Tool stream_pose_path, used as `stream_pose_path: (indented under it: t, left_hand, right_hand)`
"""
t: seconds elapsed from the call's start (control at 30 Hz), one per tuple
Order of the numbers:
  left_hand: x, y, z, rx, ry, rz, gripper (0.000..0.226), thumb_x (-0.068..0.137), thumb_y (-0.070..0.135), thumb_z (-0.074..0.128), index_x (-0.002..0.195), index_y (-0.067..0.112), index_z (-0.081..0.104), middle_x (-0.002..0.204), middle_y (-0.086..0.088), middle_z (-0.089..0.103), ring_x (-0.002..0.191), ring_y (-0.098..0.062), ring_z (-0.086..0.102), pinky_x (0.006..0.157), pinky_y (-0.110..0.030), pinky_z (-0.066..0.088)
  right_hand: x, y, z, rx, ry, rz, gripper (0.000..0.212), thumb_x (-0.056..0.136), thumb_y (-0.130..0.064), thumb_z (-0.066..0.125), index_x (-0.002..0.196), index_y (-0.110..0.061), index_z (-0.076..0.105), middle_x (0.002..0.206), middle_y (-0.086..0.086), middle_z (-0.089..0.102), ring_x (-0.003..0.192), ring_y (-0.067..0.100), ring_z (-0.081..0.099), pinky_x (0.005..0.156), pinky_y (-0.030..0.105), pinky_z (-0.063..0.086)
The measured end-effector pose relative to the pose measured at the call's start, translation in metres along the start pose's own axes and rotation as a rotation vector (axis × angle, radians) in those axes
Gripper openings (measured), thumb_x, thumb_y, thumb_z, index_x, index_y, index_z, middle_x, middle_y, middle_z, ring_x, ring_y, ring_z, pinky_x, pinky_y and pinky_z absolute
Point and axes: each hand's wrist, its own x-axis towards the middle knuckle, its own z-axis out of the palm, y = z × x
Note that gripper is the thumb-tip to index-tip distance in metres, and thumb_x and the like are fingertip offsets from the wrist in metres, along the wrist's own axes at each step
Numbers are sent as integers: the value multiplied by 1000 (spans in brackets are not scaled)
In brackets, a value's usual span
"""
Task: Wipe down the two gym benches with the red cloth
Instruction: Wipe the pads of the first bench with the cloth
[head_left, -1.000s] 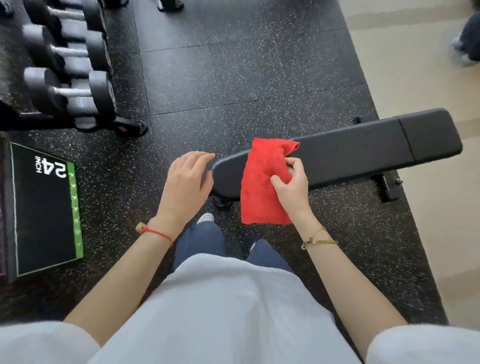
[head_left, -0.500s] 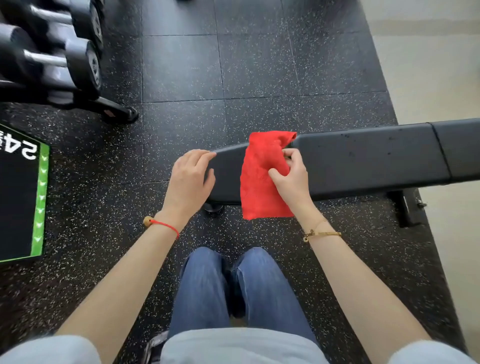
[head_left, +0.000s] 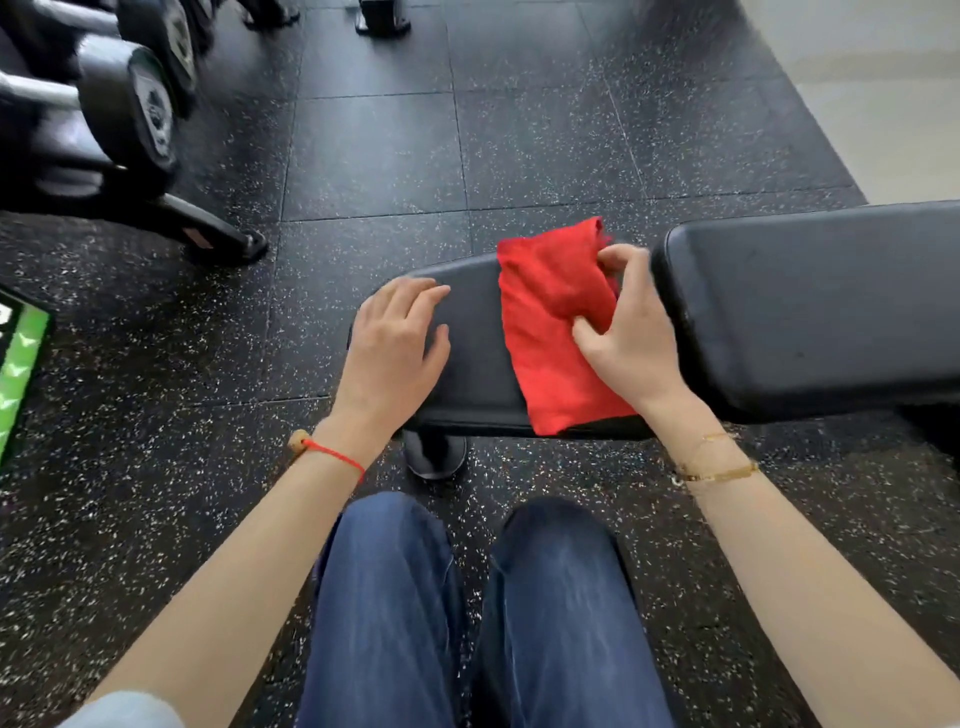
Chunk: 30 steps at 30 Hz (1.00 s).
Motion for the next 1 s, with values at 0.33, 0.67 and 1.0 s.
stream_pose_path:
  t: [0.33, 0.67, 1.0]
  left_hand:
    - [-7, -10, 32, -17, 102, 18, 35, 95, 19, 54, 126, 5, 61, 133, -14, 58, 128, -34, 49, 112, -46, 35]
    - [-11, -8, 34, -41, 112, -2, 33, 92, 15, 57, 124, 6, 62, 132, -11, 58, 126, -32, 50, 112, -45, 34]
    - [-10, -8, 41, -34, 167, -31, 30, 90, 19, 57, 119, 13, 61, 127, -5, 59, 124, -28, 50, 109, -43, 32]
  right_hand:
    - [-11, -3, 32, -504, -202, -171, 61, 91, -54, 48, 149, -39, 32, 162, -5, 18, 148, 36, 11, 118, 58, 11]
    - [-38, 32, 18, -681, -196, -85, 59, 98, -48, 35, 152, -46, 11, 164, -3, 9, 150, 26, 10, 121, 46, 4]
    - [14, 36, 16, -628, -267, 64, 56, 103, -39, 29, 153, -42, 6, 164, 1, 0, 150, 33, 0, 121, 46, -3]
